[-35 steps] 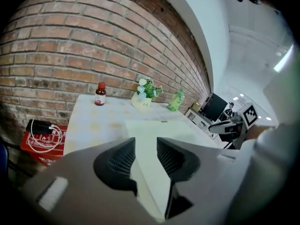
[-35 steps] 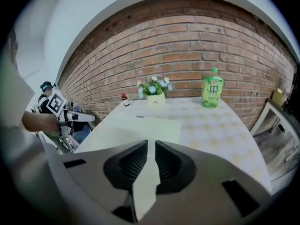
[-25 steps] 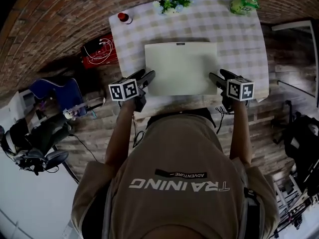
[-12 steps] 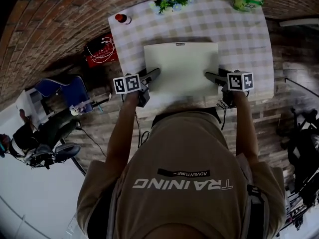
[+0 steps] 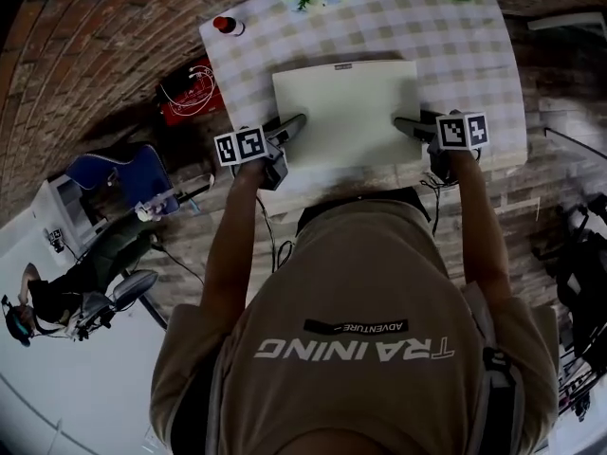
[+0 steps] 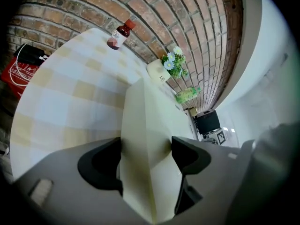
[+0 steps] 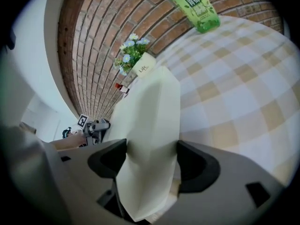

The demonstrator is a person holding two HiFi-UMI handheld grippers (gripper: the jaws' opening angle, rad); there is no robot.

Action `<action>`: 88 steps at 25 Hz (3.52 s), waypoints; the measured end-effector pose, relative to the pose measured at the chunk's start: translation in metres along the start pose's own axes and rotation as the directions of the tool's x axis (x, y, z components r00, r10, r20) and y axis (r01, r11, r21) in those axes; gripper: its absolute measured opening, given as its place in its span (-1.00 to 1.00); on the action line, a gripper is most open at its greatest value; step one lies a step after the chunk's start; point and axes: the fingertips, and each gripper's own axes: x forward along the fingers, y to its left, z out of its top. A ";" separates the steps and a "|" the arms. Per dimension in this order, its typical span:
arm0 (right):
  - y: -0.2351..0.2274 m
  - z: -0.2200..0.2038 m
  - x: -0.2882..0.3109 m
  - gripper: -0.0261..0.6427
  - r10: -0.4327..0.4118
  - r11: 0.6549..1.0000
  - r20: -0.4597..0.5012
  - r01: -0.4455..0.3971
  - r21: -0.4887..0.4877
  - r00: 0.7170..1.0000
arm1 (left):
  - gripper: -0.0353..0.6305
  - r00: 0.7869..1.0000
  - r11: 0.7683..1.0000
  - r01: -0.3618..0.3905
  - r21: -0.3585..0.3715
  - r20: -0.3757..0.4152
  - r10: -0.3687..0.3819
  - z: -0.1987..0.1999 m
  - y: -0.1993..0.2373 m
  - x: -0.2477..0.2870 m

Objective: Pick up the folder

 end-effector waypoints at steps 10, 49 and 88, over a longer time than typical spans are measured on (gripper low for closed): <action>0.003 -0.005 0.000 -0.02 -0.003 1.000 0.069 0.004 -0.005 0.998 | 0.09 0.999 0.999 0.037 0.024 -0.024 -0.036 -0.005 0.002 -0.003; 0.287 0.196 -0.195 -0.02 0.263 0.715 0.554 0.226 -0.662 0.790 | 0.08 0.783 0.735 -0.209 0.645 0.561 -0.270 0.184 -0.260 -0.243; 0.374 0.223 -0.283 -0.02 0.429 0.578 0.652 0.365 -0.730 0.625 | 0.08 0.659 0.598 -0.312 0.738 0.622 -0.423 0.212 -0.358 -0.318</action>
